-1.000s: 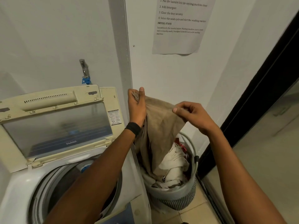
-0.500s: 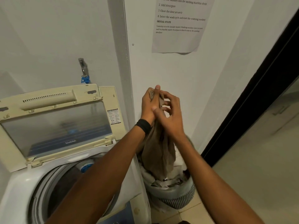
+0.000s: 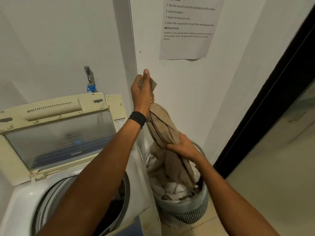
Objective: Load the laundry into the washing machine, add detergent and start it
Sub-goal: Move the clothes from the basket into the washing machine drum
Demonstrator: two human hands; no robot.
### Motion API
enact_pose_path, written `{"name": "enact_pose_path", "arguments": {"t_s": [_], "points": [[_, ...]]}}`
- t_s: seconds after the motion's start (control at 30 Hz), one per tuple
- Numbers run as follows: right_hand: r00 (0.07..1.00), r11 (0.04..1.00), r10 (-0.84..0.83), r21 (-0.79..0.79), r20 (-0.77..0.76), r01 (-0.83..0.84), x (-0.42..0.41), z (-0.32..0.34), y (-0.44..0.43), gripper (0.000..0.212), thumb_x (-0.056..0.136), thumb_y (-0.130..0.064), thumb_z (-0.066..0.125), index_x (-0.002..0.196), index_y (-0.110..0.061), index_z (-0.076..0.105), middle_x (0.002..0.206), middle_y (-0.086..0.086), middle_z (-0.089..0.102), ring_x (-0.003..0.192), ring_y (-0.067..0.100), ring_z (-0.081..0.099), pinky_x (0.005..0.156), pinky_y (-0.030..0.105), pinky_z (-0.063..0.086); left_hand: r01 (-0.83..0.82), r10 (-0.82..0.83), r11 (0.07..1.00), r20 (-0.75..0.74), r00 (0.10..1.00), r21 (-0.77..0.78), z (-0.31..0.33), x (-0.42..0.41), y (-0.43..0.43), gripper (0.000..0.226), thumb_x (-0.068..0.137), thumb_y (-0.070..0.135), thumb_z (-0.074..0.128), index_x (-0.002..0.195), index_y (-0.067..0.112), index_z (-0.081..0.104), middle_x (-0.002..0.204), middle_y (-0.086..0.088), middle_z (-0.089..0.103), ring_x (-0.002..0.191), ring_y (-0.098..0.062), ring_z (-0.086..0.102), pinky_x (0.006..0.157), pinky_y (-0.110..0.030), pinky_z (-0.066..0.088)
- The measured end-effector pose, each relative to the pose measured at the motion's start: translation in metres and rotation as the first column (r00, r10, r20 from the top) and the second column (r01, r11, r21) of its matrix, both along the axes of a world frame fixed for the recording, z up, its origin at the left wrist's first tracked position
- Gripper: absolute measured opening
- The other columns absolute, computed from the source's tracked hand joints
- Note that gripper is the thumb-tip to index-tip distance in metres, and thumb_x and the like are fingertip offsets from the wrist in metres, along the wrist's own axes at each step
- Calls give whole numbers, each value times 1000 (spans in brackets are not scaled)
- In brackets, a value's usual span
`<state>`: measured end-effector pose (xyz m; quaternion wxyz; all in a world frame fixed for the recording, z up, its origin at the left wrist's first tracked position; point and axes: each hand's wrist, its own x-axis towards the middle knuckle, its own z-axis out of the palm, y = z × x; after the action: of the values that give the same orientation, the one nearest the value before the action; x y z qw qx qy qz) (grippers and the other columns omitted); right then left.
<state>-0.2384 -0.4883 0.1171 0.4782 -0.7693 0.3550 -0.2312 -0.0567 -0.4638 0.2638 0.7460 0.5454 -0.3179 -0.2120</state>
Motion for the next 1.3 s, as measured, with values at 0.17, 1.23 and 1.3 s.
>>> {"name": "enact_pose_path", "arguments": {"t_s": [0.17, 1.23, 1.3], "points": [[901, 978, -179, -27, 395, 206, -18, 69, -20, 39, 76, -20, 75, 110, -21, 55, 98, 4, 67, 81, 13, 62, 73, 31, 52, -60, -55, 982, 577, 815, 178, -43, 15, 4, 43, 97, 67, 47, 100, 26, 60, 94, 7, 69, 91, -12, 64, 82, -32, 54], [914, 983, 174, -111, 366, -143, 126, 38, 82, 36, 96, -29, 71, 128, -24, 55, 122, 0, 60, 118, 17, 58, 98, 43, 54, -319, 329, 920, -4, 944, 229, -113, 55, 133, 25, 81, 41, 51, 99, 30, 39, 121, -21, 46, 105, -30, 53, 92, -49, 50], [916, 976, 201, -149, 349, -157, 148, 19, 103, 35, 96, -29, 72, 126, -22, 56, 124, 6, 53, 118, 18, 54, 95, 32, 55, -375, 387, 885, 10, 922, 276, -122, 72, 168, 24, 80, 36, 56, 94, 27, 39, 107, -16, 43, 92, -24, 48, 79, -41, 47]]}}
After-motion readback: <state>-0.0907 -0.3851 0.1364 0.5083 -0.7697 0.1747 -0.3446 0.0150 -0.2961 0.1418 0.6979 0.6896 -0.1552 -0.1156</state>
